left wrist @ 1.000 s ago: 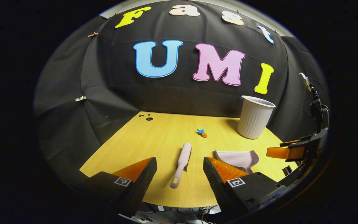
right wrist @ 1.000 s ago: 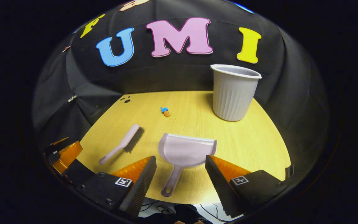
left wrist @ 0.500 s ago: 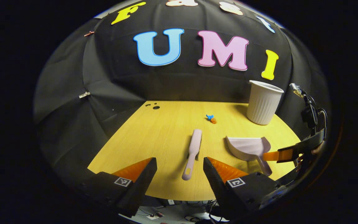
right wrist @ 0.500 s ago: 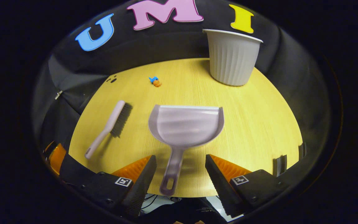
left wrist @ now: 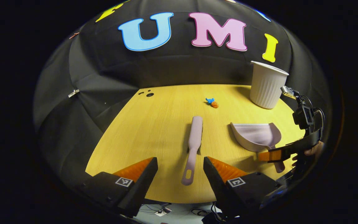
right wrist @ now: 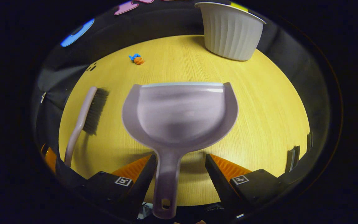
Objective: Pick up the small broom and dustpan from the desktop, sweep the trash into the dustpan with the broom, and then empty the trash into the garbage bin.
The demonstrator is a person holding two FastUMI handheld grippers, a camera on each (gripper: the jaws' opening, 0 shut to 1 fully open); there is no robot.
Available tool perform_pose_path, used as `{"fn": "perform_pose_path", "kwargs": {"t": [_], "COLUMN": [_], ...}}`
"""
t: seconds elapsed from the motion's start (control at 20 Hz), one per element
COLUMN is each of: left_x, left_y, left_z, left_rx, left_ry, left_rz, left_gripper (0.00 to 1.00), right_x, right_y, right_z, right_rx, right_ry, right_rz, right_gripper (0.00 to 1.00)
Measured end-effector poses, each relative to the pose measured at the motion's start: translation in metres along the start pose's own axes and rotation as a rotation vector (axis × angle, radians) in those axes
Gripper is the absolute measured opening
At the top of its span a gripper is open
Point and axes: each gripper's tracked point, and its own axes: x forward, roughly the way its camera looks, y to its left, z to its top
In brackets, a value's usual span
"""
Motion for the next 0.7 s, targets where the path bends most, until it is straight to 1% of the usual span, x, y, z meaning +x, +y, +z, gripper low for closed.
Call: {"fn": "perform_pose_path", "kwargs": {"t": [0.05,0.1,0.15,0.3,0.35,0.4,0.45,0.55,0.6,0.65,0.7], "left_x": [0.007,0.015,0.024,0.058,0.069,0.074,0.081,0.092,0.098,0.105,0.110], "left_y": [-0.001,0.000,0.000,0.003,0.002,-0.002,-0.004,-0.013,-0.016,-0.019,-0.023], "left_z": [0.001,0.000,0.000,-0.010,-0.013,-0.019,-0.021,-0.025,-0.028,-0.031,-0.032], "left_rx": [0.004,0.009,0.014,0.021,0.010,-0.005,-0.020,-0.025,-0.018,-0.008,0.003], "left_ry": [0.012,0.025,0.040,0.116,0.151,0.182,0.212,0.263,0.279,0.295,0.314], "left_rz": [-0.002,-0.007,-0.010,-0.041,-0.062,-0.087,-0.114,-0.163,-0.174,-0.181,-0.186], "left_gripper": [0.95,0.95,0.95,0.94,0.94,0.94,0.94,0.94,0.93,0.93,0.92], "right_x": [0.003,0.003,0.005,0.010,0.010,0.013,0.011,0.014,0.014,0.014,0.013], "right_y": [0.000,-0.001,0.000,-0.007,-0.008,-0.008,-0.008,-0.006,-0.006,-0.007,-0.006], "right_z": [-0.002,0.003,0.005,0.007,0.006,0.008,0.010,0.012,0.012,0.010,0.010], "right_rx": [0.002,-0.004,-0.015,-0.008,-0.010,-0.018,-0.023,-0.020,-0.023,-0.026,-0.031], "right_ry": [0.020,0.001,0.004,0.031,0.037,0.038,0.043,0.061,0.071,0.079,0.091], "right_rz": [-0.011,-0.021,-0.023,-0.078,-0.085,-0.081,-0.079,-0.066,-0.057,-0.045,-0.025], "right_gripper": [1.00,0.99,0.96,0.88,0.81,0.77,0.61,0.40,0.35,0.39,0.39]}}
